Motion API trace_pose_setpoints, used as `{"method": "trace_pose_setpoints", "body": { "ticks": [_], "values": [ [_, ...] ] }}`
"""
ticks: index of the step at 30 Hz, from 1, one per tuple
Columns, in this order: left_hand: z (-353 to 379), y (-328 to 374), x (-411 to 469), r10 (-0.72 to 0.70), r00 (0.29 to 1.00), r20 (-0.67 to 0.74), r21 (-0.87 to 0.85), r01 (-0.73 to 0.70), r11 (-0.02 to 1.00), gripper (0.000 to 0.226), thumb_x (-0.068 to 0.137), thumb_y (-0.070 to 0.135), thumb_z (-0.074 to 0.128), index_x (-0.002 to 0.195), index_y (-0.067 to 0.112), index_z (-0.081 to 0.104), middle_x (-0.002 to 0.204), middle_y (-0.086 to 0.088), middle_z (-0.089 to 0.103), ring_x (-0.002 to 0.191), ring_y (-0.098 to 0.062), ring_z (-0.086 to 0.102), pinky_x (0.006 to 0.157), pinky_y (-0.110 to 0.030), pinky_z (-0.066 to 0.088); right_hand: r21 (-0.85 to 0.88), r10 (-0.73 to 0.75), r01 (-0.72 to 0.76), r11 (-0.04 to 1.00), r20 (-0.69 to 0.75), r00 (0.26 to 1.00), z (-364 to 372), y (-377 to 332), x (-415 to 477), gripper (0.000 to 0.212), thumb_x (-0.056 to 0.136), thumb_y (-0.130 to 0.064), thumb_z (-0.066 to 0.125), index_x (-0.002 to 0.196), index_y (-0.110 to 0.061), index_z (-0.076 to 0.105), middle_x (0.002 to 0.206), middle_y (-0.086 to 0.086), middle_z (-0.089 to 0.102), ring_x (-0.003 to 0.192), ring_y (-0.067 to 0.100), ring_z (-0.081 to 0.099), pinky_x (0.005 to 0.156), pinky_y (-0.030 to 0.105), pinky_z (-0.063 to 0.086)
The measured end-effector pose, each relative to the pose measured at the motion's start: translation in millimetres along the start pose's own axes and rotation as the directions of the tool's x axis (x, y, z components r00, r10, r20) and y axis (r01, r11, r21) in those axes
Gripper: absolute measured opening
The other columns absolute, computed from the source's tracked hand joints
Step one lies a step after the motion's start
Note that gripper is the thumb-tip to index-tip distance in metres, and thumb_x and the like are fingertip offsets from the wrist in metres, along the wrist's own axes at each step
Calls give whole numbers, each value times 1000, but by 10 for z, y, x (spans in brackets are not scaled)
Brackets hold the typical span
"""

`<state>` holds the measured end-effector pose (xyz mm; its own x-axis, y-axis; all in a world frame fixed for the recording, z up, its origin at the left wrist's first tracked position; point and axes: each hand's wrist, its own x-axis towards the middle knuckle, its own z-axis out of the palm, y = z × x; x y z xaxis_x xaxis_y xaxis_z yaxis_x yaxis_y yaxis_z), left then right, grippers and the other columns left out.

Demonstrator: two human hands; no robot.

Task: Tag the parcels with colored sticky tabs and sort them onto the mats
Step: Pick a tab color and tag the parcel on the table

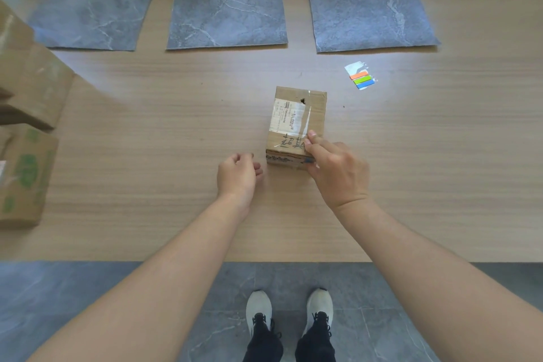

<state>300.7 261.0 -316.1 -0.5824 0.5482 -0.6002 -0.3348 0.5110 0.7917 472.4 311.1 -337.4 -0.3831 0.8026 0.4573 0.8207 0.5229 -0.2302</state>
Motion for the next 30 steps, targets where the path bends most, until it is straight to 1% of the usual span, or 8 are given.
{"method": "trace_pose_setpoints", "body": {
  "ticks": [2, 4, 6, 8, 10, 12, 16, 30],
  "values": [
    [-12, 117, -16, 27, 996, 84, -30, -25, 999, 28, 102, 26, 43, 109, 15, 68, 111, -8, 65, 103, -19, 61, 96, -33, 50, 57, 71, -71, 996, 2, 997, 47, -13, -14, 49, 57, -10, 93, 103, -20, 79, 121, -9, 74, 76, 25, 71, 55, 26, 51],
    [15, 213, -60, 51, 976, 209, -39, -44, 998, 43, 105, 36, 33, 126, 17, 65, 124, 2, 64, 116, -9, 55, 103, -28, 42, 237, 204, -213, 948, 63, 977, -19, -74, 19, 34, 73, -25, 89, 104, -22, 79, 124, -12, 72, 94, 15, 73, 65, 30, 58],
    [58, 267, -94, 66, 947, 314, -52, -52, 997, 50, 107, 42, 23, 123, 23, 65, 113, 15, 68, 108, 2, 58, 92, -20, 40, 517, 425, -425, 743, 125, 896, -147, -160, 64, 24, 90, -37, 76, 110, -25, 79, 121, -15, 73, 101, -1, 69, 79, 29, 59],
    [89, 289, -96, 53, 931, 362, -62, -33, 998, 53, 106, 46, 18, 120, 27, 65, 107, 19, 69, 108, 1, 59, 96, -21, 37, 679, 608, -582, 448, 246, 755, -206, -241, 78, 26, 98, -43, 62, 117, -31, 74, 110, -22, 71, 92, -6, 68, 84, 20, 55],
    [88, 309, -115, 43, 924, 380, -42, -29, 999, 54, 105, 49, 17, 119, 28, 65, 108, 19, 68, 115, -7, 57, 106, -28, 32, 668, 695, -702, 246, 383, 609, -184, -283, 94, 26, 93, -56, 50, 90, -39, 68, 86, -21, 63, 79, 5, 60, 80, 27, 49],
    [71, 344, -154, 31, 917, 398, -31, -21, 999, 56, 105, 50, 18, 122, 24, 65, 111, 16, 68, 119, -11, 56, 110, -30, 31, 606, 715, -778, 165, 470, 518, -187, -339, 113, 37, 92, -52, 46, 75, -27, 67, 73, -14, 64, 75, 16, 57, 76, 35, 48],
    [19, 503, -297, 54, 904, 424, -9, -55, 998, 59, 106, 48, 19, 132, 18, 63, 118, 11, 67, 119, -13, 58, 110, -30, 36, 608, 699, -775, 174, 478, 532, -393, -481, 182, 31, 100, -38, 46, 100, -26, 75, 97, -13, 75, 98, 11, 67, 89, 31, 52],
    [-254, 1904, -1354, 287, 809, 512, -38, -312, 949, 57, 105, 51, 21, 124, 22, 66, 114, 11, 68, 105, -14, 60, 104, -32, 39, 739, 680, -596, 315, 262, 685, -1985, -958, 962, 31, 100, -35, 42, 102, -28, 72, 94, -11, 71, 91, 9, 63, 75, 26, 49]
  ]
}}
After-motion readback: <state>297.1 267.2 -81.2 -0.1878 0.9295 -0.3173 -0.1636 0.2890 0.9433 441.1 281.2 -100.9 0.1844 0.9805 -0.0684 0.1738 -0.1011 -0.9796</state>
